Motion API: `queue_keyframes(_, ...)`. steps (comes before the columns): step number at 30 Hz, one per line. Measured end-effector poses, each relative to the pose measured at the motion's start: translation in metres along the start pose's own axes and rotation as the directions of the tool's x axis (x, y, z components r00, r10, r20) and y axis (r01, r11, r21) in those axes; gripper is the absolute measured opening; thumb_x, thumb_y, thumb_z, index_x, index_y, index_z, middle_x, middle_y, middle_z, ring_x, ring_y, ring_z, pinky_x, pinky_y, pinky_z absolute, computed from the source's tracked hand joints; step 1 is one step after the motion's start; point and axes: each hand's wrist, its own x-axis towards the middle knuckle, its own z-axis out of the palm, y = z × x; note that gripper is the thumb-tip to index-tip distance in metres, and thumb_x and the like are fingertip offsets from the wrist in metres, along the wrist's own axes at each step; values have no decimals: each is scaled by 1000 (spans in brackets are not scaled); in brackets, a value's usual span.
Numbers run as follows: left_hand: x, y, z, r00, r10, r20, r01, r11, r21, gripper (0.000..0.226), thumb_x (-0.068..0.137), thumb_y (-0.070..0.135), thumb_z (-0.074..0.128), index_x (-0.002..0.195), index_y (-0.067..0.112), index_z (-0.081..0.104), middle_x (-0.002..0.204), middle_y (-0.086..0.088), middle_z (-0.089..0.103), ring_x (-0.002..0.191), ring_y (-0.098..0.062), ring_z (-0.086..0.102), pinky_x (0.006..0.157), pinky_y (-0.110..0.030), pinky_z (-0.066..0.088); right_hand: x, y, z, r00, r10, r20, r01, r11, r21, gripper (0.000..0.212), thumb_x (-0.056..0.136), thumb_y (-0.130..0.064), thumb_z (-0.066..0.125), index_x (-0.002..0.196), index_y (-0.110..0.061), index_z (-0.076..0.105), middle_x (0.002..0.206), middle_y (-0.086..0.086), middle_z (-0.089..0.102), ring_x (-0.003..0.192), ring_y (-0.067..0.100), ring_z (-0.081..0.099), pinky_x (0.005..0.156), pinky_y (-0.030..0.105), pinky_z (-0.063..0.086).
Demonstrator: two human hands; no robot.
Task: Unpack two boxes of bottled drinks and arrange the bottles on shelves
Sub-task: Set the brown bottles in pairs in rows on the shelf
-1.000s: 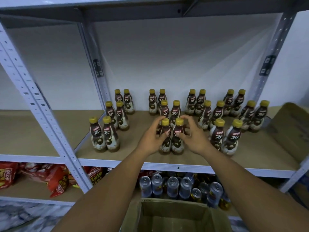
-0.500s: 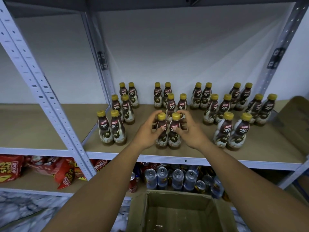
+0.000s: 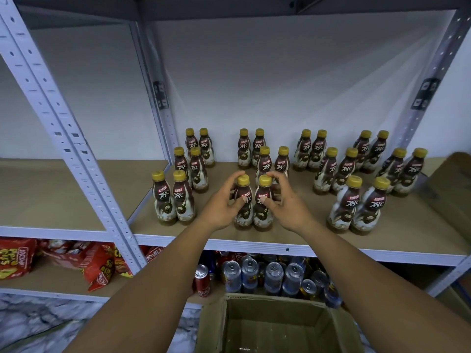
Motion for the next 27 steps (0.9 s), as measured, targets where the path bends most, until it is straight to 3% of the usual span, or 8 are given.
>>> queue_keyframes(6,2,1,-5,1000,-2,17,2,1000,-3,66,101,12,62,146,52,35,139,13,55,119,16,53,97,-8,44,1,0,3,1000,-1,-11,1,1000,-15,62,94,-31,70,136,-56,32,126,-5,65,101,22,70,90,51,57)
queue_keyframes(11,3,-2,-5,1000,1,13,0,1000,-19,66,101,13,62,146,53,35,144,10,55,129,-2,56,108,-26,47,2,-1,4,1000,2,-13,-2,1000,-15,62,95,-31,70,137,-55,32,126,-6,64,106,20,69,93,50,57)
queue_keyframes(19,2,0,-6,1000,22,-6,-22,1000,-8,73,101,14,63,133,72,34,144,11,55,133,-8,53,113,-42,46,3,-2,6,1000,-4,-15,3,1000,-22,63,95,-30,70,140,-51,32,128,-6,64,111,20,67,95,49,55)
queue_keyframes(27,2,-2,-8,1000,-8,23,8,1000,-16,68,101,14,63,143,59,35,138,19,56,129,-4,56,113,-38,47,2,-1,7,1000,-8,-20,7,1000,-13,63,95,-31,71,139,-53,32,129,-8,64,110,17,67,94,48,56)
